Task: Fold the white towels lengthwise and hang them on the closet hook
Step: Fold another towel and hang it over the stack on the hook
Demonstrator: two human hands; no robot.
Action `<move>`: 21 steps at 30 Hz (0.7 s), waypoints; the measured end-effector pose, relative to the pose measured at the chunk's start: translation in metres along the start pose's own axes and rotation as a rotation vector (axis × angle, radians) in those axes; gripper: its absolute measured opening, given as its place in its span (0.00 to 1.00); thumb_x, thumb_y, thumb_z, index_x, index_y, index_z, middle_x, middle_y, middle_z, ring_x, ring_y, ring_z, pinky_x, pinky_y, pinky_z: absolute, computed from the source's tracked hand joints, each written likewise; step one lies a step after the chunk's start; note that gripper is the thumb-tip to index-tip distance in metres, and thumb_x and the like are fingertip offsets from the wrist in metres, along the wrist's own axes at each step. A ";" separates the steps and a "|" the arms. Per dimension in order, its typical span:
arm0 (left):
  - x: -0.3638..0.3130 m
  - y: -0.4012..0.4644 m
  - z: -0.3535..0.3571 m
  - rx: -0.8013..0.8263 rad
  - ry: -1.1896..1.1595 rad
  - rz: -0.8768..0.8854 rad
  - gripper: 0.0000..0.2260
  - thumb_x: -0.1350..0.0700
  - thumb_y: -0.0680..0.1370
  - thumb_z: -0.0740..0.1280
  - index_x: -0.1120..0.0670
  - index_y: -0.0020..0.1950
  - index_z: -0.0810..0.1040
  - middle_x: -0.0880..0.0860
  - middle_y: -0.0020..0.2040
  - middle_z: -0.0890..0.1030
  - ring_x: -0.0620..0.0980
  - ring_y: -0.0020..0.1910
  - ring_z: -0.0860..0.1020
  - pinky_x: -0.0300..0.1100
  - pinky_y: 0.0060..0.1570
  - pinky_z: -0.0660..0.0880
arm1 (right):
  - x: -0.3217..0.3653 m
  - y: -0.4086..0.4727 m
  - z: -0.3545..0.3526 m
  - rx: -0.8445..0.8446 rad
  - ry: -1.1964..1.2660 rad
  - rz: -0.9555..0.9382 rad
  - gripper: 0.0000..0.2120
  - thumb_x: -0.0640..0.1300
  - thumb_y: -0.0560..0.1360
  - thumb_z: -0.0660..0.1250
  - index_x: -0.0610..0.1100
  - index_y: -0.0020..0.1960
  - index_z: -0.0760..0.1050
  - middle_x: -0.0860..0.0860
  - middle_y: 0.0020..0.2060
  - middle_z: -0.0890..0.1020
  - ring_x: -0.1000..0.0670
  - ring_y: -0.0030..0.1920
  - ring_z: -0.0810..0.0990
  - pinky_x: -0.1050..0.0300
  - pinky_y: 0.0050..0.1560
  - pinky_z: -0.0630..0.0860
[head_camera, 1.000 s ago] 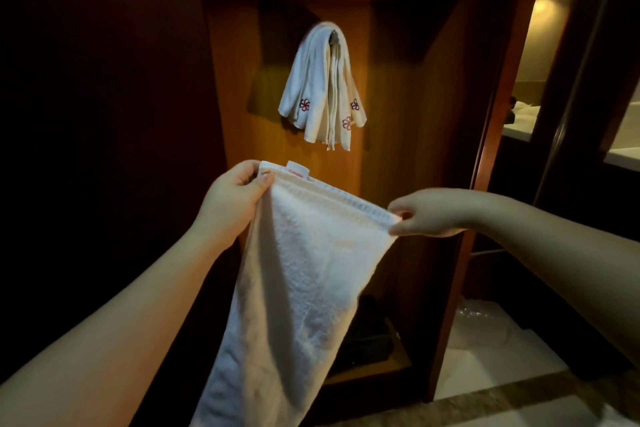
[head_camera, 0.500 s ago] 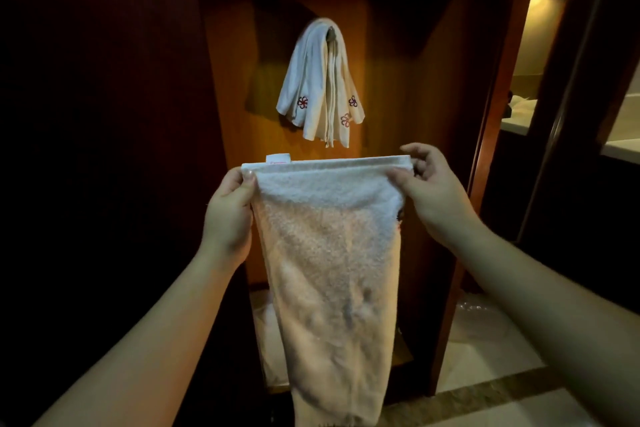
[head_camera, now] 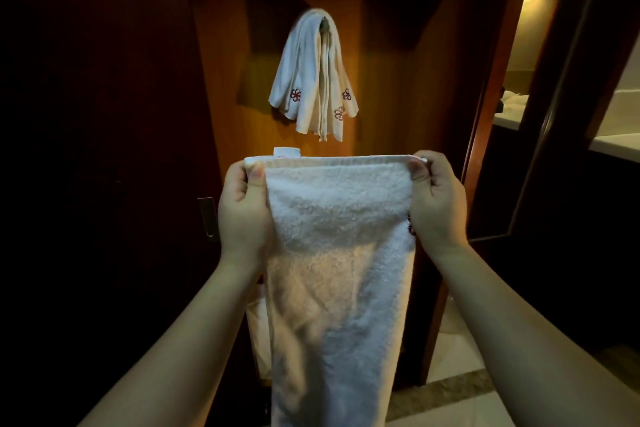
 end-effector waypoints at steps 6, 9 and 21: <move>0.010 -0.006 -0.003 0.090 0.028 -0.052 0.10 0.44 0.83 0.58 0.39 0.49 0.78 0.42 0.47 0.82 0.41 0.46 0.80 0.42 0.46 0.74 | -0.039 -0.027 0.016 0.420 0.515 0.582 0.34 0.69 0.62 0.77 0.51 0.60 0.78 0.51 0.51 0.86 0.54 0.46 0.86 0.60 0.41 0.80; 0.013 -0.010 -0.005 0.152 0.062 -0.053 0.10 0.46 0.83 0.59 0.42 0.50 0.78 0.42 0.47 0.82 0.40 0.47 0.80 0.40 0.47 0.72 | -0.059 -0.063 0.024 0.823 0.858 0.897 0.30 0.50 0.67 0.81 0.41 0.65 0.79 0.37 0.62 0.81 0.39 0.60 0.82 0.45 0.55 0.80; 0.008 -0.006 -0.030 0.132 0.143 0.016 0.08 0.45 0.82 0.60 0.40 0.50 0.78 0.41 0.46 0.83 0.37 0.44 0.80 0.37 0.42 0.74 | -0.063 -0.039 0.032 0.490 0.663 0.708 0.26 0.62 0.66 0.79 0.46 0.57 0.84 0.42 0.54 0.85 0.44 0.56 0.85 0.54 0.52 0.81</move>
Point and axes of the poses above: each hand's wrist, its own y-axis towards the middle knuckle, its own z-axis out of the palm, x = y × z, the point moved 4 cm from there along y, towards the middle knuckle
